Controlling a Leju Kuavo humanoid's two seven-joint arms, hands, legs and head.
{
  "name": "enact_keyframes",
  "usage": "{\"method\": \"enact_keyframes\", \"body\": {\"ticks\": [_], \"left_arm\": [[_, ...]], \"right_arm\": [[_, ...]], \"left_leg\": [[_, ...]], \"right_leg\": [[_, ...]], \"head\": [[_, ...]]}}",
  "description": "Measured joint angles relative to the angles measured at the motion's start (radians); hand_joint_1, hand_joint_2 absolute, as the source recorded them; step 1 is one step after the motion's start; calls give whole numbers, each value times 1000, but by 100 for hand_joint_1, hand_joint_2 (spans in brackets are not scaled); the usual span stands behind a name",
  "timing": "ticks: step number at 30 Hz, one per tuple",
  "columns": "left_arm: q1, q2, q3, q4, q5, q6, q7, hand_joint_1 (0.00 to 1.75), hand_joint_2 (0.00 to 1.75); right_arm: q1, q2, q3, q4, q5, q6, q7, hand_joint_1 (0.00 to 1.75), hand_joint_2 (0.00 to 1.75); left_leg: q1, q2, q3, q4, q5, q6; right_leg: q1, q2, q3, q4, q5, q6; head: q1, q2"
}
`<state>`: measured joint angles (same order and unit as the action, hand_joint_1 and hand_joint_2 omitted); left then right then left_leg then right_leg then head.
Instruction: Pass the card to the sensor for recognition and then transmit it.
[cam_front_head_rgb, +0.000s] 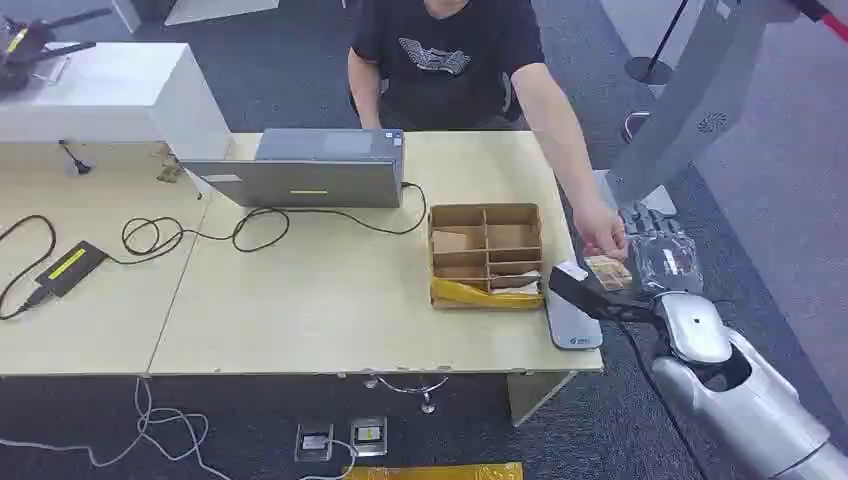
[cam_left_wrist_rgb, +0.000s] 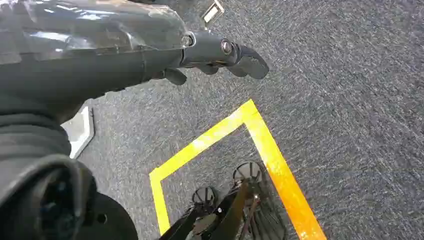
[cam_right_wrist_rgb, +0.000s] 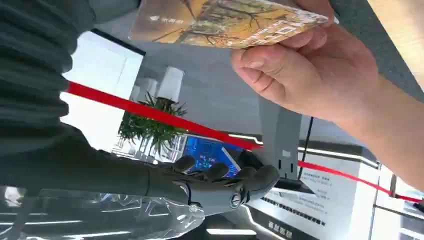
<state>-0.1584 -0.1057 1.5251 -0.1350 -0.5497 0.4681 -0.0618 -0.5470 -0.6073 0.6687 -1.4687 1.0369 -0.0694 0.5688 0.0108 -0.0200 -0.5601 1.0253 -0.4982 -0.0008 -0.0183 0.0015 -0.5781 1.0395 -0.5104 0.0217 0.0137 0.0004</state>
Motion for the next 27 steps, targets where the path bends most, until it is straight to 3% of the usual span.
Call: {"method": "enact_keyframes", "body": {"ticks": [27], "left_arm": [[0,0,0,0,11,-5,0,0,0]], "right_arm": [[-7,27,1,51,26,-56,-43,175,175]], "left_leg": [[0,0,0,0,0,0]], "right_leg": [[0,0,0,0,0,0]], "head": [[0,0]]}}
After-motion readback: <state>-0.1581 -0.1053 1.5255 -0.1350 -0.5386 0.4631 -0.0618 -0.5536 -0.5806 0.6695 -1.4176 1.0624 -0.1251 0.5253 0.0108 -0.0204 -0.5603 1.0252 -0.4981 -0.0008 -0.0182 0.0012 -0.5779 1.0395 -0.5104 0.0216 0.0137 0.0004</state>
